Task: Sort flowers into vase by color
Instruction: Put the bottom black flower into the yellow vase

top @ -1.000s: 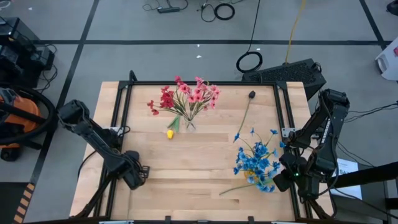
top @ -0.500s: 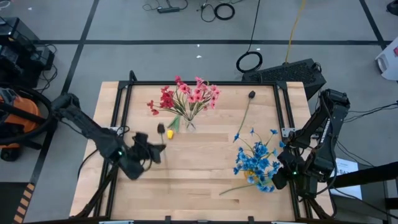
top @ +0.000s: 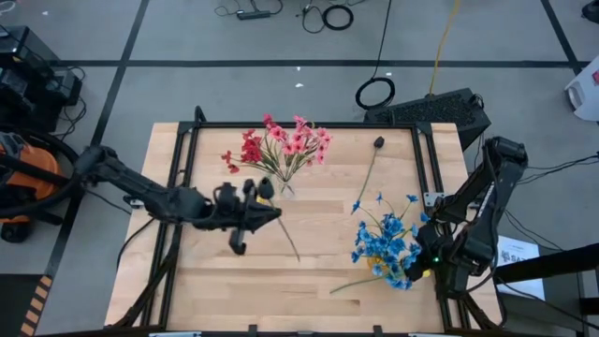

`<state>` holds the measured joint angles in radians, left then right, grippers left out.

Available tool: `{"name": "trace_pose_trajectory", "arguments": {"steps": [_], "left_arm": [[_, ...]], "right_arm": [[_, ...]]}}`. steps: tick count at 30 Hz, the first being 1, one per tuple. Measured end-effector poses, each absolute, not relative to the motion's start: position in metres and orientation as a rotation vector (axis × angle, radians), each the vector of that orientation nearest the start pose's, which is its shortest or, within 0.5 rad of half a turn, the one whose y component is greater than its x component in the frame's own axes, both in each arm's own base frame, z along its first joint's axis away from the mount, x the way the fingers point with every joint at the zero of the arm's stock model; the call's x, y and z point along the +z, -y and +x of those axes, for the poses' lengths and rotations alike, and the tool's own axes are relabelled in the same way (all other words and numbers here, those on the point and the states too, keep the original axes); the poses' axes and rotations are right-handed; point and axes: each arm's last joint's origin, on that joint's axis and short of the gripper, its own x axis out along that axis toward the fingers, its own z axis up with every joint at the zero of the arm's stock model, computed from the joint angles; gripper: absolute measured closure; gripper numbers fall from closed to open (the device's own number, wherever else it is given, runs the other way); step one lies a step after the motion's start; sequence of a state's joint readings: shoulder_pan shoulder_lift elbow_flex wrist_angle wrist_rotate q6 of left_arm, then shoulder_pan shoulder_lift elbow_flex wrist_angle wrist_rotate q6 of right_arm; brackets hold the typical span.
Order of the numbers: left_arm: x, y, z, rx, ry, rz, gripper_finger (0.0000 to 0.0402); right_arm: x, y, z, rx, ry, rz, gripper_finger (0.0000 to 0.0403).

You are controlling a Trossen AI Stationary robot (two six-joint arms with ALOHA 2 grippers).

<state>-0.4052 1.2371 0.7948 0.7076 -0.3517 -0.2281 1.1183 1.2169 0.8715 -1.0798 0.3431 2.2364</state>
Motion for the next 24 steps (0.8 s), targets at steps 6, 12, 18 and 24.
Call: {"name": "trace_pose_trajectory", "arguments": {"steps": [6, 12, 18, 24], "left_arm": [[0.295, 0.105, 0.288, -0.098, 0.26, -0.233, 0.0391], [0.27, 0.114, 0.308, -0.063, 0.444, -0.038, 0.0391], [0.256, 0.13, 0.343, -0.154, 0.505, -0.059, 0.0391], [0.26, 0.151, 0.393, -0.198, 0.585, 0.021, 0.0391]], "right_arm": [[0.224, -0.174, 0.096, -0.711, -1.05, 0.942, 0.0403], [0.22, -0.177, 0.097, -0.714, -1.054, 0.913, 0.0403], [0.219, -0.177, 0.097, -0.695, -1.065, 0.874, 0.0403], [0.219, -0.177, 0.097, -0.698, -1.065, 0.865, 0.0403]]}}
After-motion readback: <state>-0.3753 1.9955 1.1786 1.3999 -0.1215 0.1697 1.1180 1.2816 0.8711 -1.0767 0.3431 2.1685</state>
